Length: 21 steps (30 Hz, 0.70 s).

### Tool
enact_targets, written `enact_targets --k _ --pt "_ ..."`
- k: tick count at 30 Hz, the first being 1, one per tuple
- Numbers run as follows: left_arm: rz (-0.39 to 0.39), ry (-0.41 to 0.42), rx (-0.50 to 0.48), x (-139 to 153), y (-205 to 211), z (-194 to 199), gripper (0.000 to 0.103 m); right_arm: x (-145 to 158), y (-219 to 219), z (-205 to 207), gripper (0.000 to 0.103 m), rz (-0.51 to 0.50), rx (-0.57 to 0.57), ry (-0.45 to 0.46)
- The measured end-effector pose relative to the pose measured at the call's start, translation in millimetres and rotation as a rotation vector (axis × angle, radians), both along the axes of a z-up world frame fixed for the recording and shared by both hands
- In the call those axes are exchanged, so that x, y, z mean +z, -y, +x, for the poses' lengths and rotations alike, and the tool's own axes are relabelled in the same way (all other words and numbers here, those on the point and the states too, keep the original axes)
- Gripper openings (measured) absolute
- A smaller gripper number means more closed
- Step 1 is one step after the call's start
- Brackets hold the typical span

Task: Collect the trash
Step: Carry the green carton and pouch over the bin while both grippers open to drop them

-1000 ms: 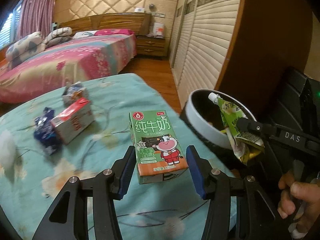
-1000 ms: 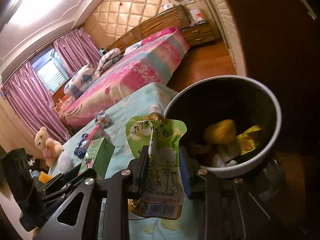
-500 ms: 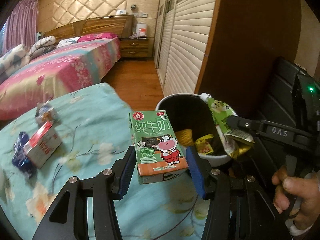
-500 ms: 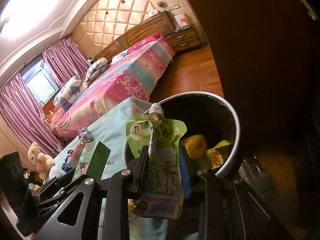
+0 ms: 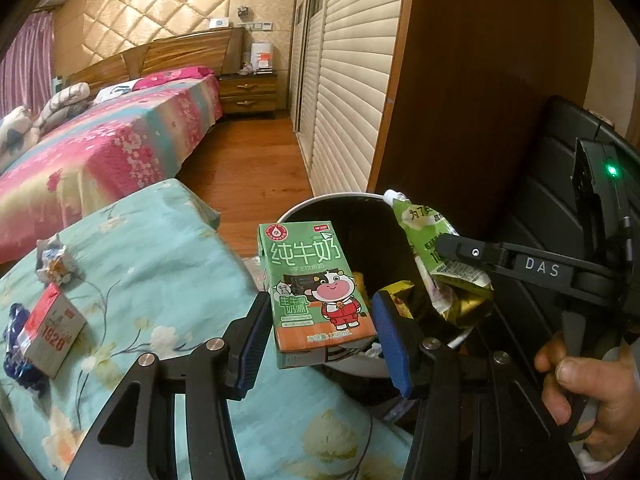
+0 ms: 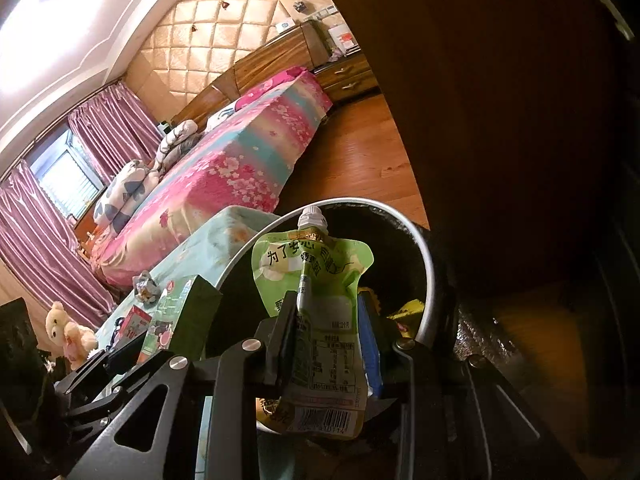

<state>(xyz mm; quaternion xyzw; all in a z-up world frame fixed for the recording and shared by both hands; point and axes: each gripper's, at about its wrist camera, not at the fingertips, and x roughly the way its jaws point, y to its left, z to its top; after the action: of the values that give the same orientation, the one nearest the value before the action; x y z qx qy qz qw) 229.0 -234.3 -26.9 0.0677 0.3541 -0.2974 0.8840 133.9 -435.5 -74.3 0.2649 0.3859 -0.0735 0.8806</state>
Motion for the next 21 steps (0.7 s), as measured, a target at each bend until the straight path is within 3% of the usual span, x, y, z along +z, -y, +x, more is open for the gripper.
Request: enact_targets --k 15,21 --pt "0.014 -0.018 -0.031 -7.0 22.8 18.2 0.051 -8.2 10.9 7.6 0.03 0.015 0.0 -0.034" --pt "0.002 -0.022 -0.028 -4.5 23.1 18.1 0.051 -7.6 14.3 9.5 0.039 0.031 -0.006 -0.032"
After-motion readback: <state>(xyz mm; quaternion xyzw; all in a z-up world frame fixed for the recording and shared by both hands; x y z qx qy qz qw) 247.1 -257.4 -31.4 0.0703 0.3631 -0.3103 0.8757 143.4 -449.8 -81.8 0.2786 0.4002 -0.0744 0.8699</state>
